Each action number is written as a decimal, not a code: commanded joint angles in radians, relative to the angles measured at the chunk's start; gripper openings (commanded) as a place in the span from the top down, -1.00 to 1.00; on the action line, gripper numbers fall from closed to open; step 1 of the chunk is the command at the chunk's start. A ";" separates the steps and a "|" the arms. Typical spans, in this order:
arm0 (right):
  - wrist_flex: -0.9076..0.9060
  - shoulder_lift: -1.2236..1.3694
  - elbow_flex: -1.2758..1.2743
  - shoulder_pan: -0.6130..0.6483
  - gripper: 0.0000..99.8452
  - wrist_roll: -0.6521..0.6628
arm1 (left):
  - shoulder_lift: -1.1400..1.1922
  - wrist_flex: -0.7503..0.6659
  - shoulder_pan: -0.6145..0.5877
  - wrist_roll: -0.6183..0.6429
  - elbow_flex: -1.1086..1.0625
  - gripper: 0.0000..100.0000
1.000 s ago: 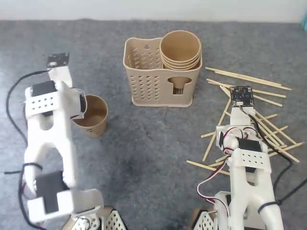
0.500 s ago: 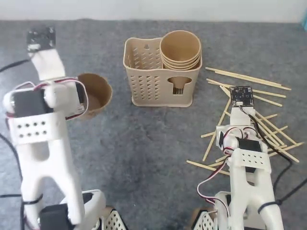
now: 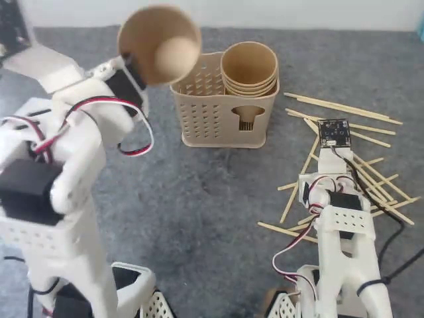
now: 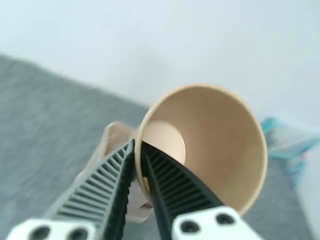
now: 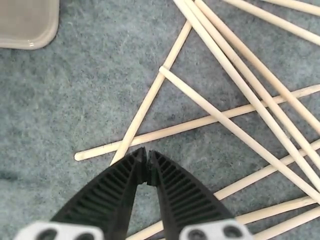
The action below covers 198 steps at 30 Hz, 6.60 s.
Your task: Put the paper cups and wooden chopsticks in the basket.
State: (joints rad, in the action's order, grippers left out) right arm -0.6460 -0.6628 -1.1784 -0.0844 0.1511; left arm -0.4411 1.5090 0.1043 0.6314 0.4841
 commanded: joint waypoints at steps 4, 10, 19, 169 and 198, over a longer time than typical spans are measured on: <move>0.018 -0.027 0.006 -0.002 0.98 0.015 | 0.089 -0.181 0.123 0.066 0.050 0.98; 0.018 -0.027 0.006 -0.002 0.98 0.015 | 0.315 -0.285 0.160 0.066 0.053 0.98; 0.018 -0.027 0.006 -0.002 0.98 0.015 | 0.528 -0.388 0.153 0.026 0.053 0.97; 0.318 0.211 1.017 0.556 0.98 -0.149 | -0.594 -0.835 -0.531 -0.476 -1.816 0.38; 0.651 0.536 1.025 0.608 0.67 -0.221 | -0.591 -0.876 -0.531 -0.479 -1.830 0.38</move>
State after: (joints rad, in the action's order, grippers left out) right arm -0.0061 -0.1043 -0.1749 0.5155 -0.0560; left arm -1.0380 0.6590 -0.4219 0.1603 -1.3587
